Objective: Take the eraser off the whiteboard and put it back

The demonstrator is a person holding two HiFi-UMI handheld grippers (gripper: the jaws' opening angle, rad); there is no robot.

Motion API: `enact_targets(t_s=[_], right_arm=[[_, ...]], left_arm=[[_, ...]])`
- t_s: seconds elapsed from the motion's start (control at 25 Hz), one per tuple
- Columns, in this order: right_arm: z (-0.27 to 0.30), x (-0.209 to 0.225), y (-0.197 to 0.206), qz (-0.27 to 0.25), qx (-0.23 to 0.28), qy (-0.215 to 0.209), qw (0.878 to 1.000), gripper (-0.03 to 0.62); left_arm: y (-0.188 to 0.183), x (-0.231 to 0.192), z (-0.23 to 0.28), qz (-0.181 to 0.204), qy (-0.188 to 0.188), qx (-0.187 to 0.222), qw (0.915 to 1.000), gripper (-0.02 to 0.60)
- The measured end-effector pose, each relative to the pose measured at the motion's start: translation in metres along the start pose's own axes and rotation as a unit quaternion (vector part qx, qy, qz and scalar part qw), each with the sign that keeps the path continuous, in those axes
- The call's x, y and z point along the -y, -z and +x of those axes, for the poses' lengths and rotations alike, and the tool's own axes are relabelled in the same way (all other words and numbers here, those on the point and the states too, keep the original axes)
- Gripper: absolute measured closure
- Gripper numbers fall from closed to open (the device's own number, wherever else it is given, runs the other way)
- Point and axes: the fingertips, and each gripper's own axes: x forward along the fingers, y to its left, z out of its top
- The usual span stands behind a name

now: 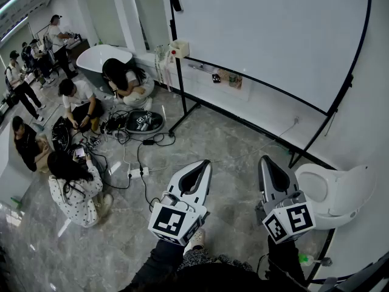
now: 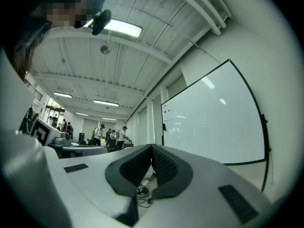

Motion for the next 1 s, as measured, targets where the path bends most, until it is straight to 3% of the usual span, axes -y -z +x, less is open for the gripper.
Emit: enact_targets(t_s=[0.16,0.52,1.0], right_arm=[[0.047,-0.004,0.005,0.003,0.005,-0.002,1.0,0.586],[0.14,-0.018,0.013,0.005,0.01,-0.004,1.0,0.586],[0.214,-0.027,0.021,0.003,0.014,-0.02,1.0,0.585]], left_arm=[[0.003,-0.04,0.025,0.0,0.018,0.007,0.9998,0.58],[-0.002,-0.133,0.051,0.003,0.002,0.01,0.9999,0.58],[-0.005,-0.207,0.07,0.005,-0.023,0.019,0.9995,0.58]])
